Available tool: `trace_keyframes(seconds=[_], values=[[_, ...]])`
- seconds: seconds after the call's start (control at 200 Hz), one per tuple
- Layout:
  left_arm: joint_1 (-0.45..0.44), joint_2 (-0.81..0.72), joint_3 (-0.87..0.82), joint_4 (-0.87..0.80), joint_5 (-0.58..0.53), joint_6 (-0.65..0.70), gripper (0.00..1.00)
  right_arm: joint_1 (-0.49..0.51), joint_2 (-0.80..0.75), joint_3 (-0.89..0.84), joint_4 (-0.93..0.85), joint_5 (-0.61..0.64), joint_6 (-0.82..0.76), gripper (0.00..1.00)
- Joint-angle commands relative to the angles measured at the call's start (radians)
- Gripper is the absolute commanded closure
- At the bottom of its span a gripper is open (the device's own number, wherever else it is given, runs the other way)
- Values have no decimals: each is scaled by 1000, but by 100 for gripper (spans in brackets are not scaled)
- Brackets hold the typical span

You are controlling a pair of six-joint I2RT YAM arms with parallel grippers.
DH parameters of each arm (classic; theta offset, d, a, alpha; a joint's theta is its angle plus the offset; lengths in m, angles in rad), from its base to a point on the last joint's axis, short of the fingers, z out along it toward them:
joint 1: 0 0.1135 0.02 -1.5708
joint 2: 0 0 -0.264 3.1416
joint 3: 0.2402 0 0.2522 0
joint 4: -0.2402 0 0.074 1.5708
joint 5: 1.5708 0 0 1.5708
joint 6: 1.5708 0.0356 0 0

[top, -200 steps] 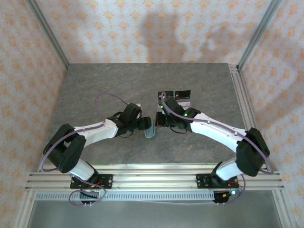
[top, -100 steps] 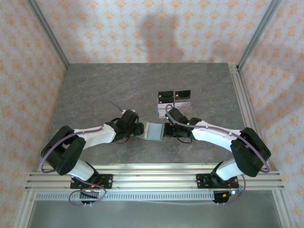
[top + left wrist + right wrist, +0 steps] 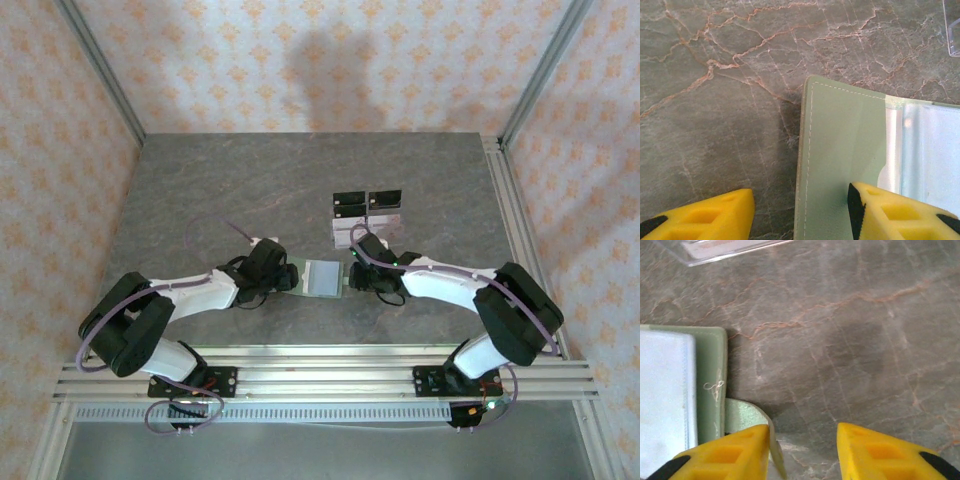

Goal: Put the credit cards into the card holder

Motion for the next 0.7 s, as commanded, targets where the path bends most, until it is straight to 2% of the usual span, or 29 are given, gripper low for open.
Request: trace_keyframes(seconds=[0.0,0.155,0.355,0.576,0.696], values=[[-13,-24,-21,-33,-35,-15,46,-16,-30,-11,-86,88,-7,49],[-13,-65,-26,-48,-38,-18,40,-27,-138,19,-158,85,-11,44],[-13,-150,-13,-104,-60,-9,35,-26,-236,97,-195,-53,2,44],[-13,-250,58,-182,-60,12,33,15,-221,158,-167,-121,31,45],[-13,-260,123,-195,-20,18,32,40,-169,172,-118,-131,58,47]])
